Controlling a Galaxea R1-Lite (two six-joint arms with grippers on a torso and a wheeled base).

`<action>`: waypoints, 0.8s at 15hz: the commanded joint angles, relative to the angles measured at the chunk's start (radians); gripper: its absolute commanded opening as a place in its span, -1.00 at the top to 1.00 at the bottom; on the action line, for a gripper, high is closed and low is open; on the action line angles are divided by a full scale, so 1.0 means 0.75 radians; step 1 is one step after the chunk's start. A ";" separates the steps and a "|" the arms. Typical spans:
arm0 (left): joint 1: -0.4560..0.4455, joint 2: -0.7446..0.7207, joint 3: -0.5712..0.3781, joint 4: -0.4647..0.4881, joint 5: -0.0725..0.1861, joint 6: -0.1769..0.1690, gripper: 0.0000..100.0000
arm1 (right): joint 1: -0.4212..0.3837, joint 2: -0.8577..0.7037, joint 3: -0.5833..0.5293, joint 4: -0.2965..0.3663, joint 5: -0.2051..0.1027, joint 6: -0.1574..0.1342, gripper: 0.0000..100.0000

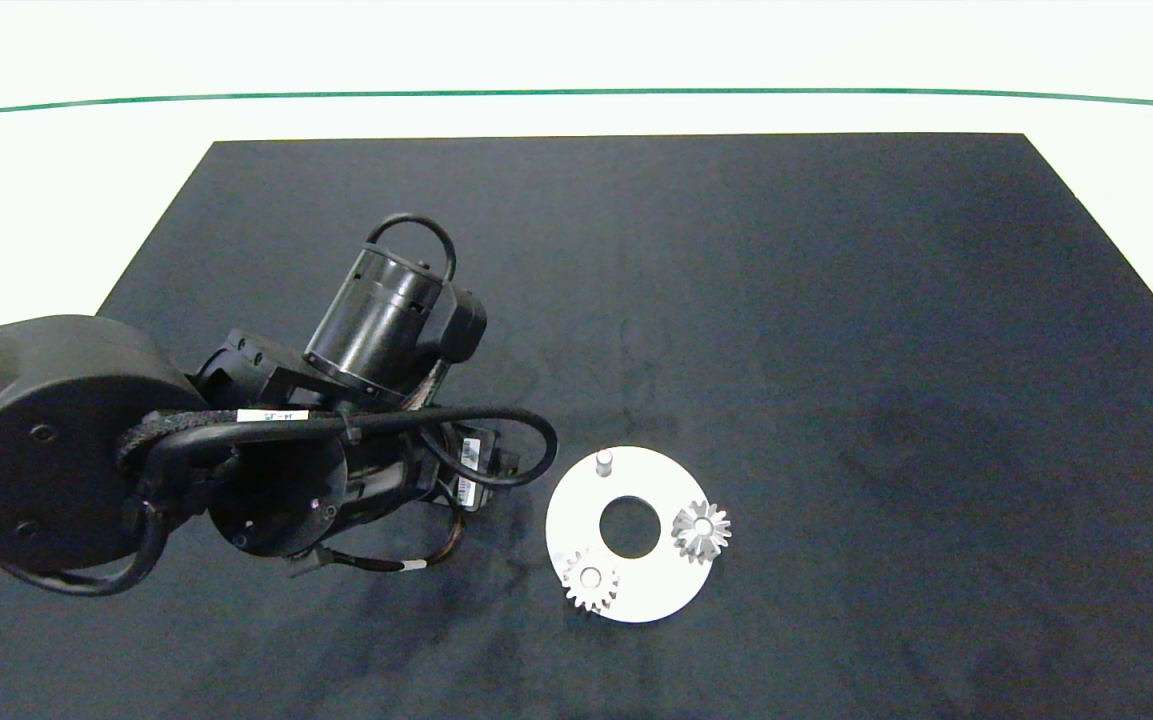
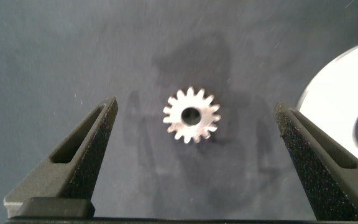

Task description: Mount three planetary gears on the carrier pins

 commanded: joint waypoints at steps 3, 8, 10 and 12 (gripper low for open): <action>0.001 0.035 -0.015 0.058 0.005 0.000 -1.00 | 0.000 -0.001 -0.002 0.002 -0.002 -0.002 -1.00; 0.003 0.105 -0.075 0.058 0.005 0.005 -1.00 | 0.000 -0.003 0.000 0.002 -0.002 -0.002 -1.00; 0.009 0.109 -0.083 0.077 0.005 0.007 -1.00 | 0.000 -0.005 -0.002 0.002 -0.002 -0.002 -1.00; 0.018 0.105 -0.083 0.095 0.007 0.005 -1.00 | 0.000 -0.005 0.000 0.002 -0.002 -0.002 -1.00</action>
